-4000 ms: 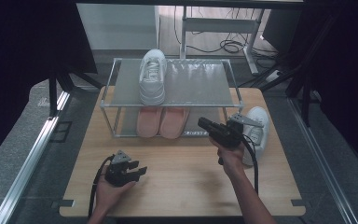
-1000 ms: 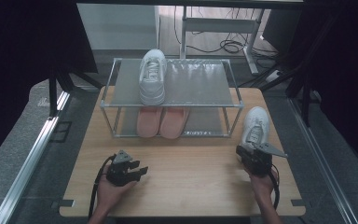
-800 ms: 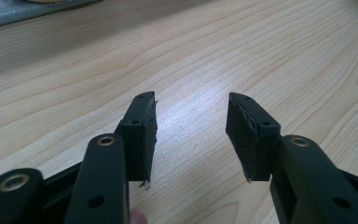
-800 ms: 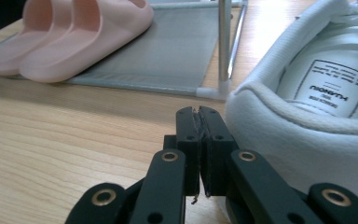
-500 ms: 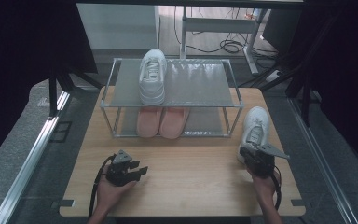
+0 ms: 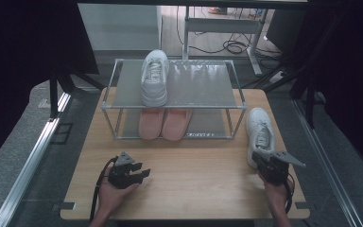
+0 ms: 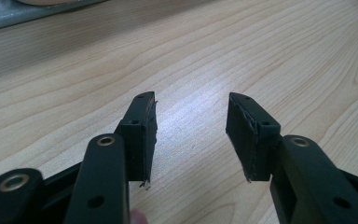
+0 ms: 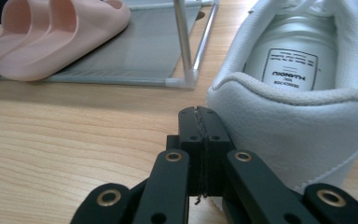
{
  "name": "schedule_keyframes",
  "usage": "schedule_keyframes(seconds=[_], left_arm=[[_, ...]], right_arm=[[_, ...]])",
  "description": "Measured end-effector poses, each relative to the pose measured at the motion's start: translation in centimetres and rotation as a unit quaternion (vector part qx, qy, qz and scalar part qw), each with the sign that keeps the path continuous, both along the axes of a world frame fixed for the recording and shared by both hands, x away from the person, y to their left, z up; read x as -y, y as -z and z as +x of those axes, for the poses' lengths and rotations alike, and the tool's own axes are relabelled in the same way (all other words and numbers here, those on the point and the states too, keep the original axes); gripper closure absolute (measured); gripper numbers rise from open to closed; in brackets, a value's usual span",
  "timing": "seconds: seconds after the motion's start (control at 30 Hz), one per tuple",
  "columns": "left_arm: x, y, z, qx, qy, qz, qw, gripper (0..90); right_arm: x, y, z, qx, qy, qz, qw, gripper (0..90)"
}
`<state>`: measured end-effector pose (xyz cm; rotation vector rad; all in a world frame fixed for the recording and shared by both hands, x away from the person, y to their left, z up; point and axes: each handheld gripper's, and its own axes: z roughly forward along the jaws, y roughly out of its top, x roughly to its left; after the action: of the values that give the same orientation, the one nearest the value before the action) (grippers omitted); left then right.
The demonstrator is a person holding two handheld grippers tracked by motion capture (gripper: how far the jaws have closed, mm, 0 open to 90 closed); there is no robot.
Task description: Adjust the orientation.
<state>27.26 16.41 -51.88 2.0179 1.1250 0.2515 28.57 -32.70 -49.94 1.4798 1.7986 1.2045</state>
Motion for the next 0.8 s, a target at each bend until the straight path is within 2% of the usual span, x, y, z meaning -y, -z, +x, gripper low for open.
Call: schedule_keyframes(seconds=[0.37,0.8], left_arm=[[0.0,0.0,0.0,0.0,0.0,0.0,1.0,53.9],[0.0,0.1,0.1,0.0,-0.001,0.0,1.0,53.8]], right_arm=[[2.0,0.0,-0.7,0.003,0.018,0.01,0.9998,89.3],[4.1,0.0,-0.7,0.01,0.044,0.022,0.9988,89.3]])
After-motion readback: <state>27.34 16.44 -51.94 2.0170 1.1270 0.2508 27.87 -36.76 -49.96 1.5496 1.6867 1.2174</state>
